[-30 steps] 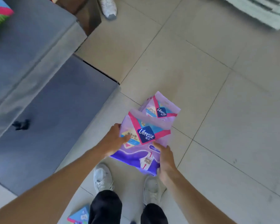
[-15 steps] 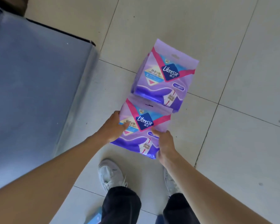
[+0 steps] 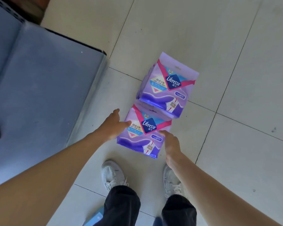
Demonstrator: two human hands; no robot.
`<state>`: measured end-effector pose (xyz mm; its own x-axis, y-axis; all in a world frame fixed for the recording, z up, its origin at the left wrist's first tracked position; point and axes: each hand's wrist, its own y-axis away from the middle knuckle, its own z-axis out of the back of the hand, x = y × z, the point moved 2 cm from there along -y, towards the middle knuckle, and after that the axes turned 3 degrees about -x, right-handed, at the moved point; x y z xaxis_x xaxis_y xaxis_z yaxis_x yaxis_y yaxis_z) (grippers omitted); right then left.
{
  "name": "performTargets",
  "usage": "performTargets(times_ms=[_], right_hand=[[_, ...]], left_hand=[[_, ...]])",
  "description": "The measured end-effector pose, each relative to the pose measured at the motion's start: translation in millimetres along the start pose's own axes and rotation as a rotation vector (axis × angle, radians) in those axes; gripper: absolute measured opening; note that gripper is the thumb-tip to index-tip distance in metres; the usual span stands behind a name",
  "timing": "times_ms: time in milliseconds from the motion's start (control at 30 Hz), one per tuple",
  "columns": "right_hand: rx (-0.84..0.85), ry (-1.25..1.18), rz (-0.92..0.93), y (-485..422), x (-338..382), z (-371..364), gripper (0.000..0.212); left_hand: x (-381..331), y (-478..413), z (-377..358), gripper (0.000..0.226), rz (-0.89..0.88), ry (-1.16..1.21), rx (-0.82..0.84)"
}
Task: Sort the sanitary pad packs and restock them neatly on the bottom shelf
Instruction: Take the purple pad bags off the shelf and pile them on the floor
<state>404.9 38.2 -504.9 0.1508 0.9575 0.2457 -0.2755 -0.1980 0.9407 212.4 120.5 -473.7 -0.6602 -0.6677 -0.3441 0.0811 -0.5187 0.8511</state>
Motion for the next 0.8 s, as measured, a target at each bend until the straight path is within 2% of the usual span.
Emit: performTargets(times_ms=[133, 267, 400, 533, 633, 800], right_hand=[[-0.058, 0.248, 0.068, 64, 34, 17, 0.041], [-0.023, 0.598, 0.341, 146, 91, 16, 0.023], [0.016, 0.963, 0.664, 248, 155, -6, 0.014], [0.078, 1.298, 1.050, 362, 200, -51, 0.038], [0.189, 1.320, 1.219, 436, 209, -88, 0.046], [0.357, 1.278, 1.342, 509, 194, -151, 0.044]], left_hand=[[-24, 58, 40, 0.063, -0.036, 0.007, -0.013], [-49, 130, 97, 0.040, -0.086, 0.078, -0.084], [-63, 218, 160, 0.017, -0.189, 0.060, -0.265], [-49, 308, 210, 0.028, -0.225, 0.003, -0.421], [-19, 362, 238, 0.027, -0.182, 0.079, -0.544], [48, 425, 274, 0.022, -0.037, 0.303, -0.787]])
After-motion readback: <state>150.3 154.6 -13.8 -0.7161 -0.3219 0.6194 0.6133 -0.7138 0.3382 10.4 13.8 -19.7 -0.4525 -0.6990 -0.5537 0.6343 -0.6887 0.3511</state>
